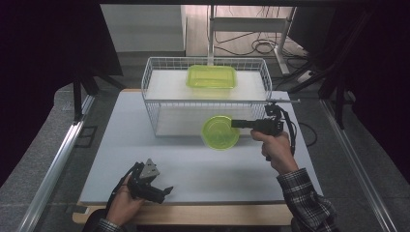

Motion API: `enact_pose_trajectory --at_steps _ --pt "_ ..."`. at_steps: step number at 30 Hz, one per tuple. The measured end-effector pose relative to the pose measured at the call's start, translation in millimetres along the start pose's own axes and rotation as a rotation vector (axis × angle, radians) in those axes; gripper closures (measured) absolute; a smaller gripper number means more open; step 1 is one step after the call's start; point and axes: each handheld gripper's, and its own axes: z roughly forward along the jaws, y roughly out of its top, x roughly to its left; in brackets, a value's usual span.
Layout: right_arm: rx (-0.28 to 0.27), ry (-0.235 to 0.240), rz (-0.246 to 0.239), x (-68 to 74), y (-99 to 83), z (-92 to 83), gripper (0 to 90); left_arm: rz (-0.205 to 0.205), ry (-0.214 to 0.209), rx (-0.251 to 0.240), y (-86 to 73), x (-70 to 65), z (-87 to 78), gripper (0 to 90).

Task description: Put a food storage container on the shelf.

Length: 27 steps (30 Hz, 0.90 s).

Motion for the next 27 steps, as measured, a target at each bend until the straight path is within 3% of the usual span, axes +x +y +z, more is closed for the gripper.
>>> enact_pose_trajectory --at_steps 27 --pt "-0.075 0.015 -0.045 39.0 55.2 -10.2 81.6 0.004 0.003 0.007 -0.6 0.0 0.8 0.5"
